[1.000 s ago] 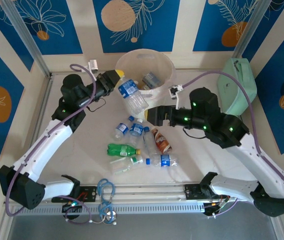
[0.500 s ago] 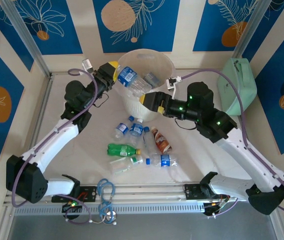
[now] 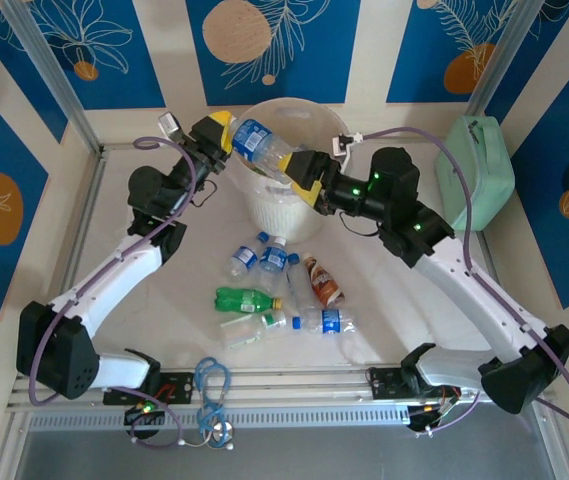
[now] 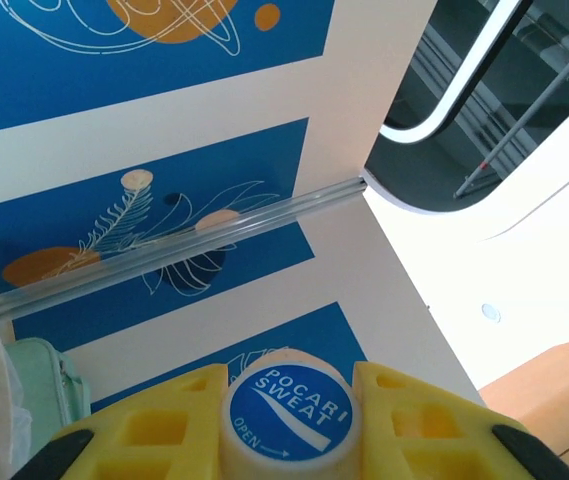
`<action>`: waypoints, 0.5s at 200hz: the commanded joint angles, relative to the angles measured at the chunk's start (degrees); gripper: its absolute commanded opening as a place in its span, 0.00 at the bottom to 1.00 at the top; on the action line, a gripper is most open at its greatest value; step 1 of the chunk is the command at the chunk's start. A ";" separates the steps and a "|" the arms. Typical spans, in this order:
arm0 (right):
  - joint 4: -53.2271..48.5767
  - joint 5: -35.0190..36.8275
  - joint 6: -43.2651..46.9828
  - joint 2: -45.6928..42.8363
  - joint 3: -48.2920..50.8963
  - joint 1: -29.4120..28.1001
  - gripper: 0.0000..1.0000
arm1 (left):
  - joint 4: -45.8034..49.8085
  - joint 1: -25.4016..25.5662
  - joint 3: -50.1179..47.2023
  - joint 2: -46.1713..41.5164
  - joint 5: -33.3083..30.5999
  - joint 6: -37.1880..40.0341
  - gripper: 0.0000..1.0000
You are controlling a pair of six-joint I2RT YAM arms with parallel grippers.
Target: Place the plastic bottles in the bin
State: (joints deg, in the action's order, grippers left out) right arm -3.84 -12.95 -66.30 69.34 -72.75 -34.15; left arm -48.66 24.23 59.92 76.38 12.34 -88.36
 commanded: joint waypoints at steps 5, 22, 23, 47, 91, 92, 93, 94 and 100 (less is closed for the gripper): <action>4.48 -1.67 -2.54 1.26 -2.76 0.05 0.94 | -5.45 -0.06 -0.39 0.22 -0.65 -1.90 0.10; 5.23 -0.99 -2.78 1.76 -2.76 0.05 0.91 | -5.50 -0.11 -0.61 0.29 -0.74 -2.08 0.10; 5.24 -0.96 -2.78 1.80 -2.80 0.05 0.91 | -5.49 -0.08 -0.60 0.28 -0.74 -2.08 0.10; 4.99 -1.01 -2.65 2.68 -3.82 0.14 0.82 | -5.30 -0.01 -0.77 0.37 -0.65 -2.06 0.10; 3.01 -0.68 -1.32 2.54 -4.77 0.23 0.65 | -4.30 -0.08 -1.03 0.44 -0.56 -1.75 0.09; 2.99 -0.67 -1.26 2.55 -4.77 0.23 0.65 | -4.27 -0.11 -1.03 0.44 -0.56 -1.74 0.09; 2.97 -0.72 -1.23 2.46 -4.72 0.23 0.65 | -4.26 -0.13 -1.08 0.44 -0.56 -1.74 0.09; 3.01 -0.70 -1.21 2.46 -4.70 0.23 0.65 | -4.25 -0.09 -1.10 0.44 -0.56 -1.73 0.09; 2.79 -0.59 -1.03 2.38 -4.74 0.31 0.63 | -4.05 -0.08 -1.19 0.44 -0.58 -1.60 0.09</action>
State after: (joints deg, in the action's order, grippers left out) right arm -0.49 -13.76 -68.36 72.23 -75.92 -34.13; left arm -50.15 24.23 59.22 76.73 11.84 -89.78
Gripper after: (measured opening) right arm 0.658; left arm 0.276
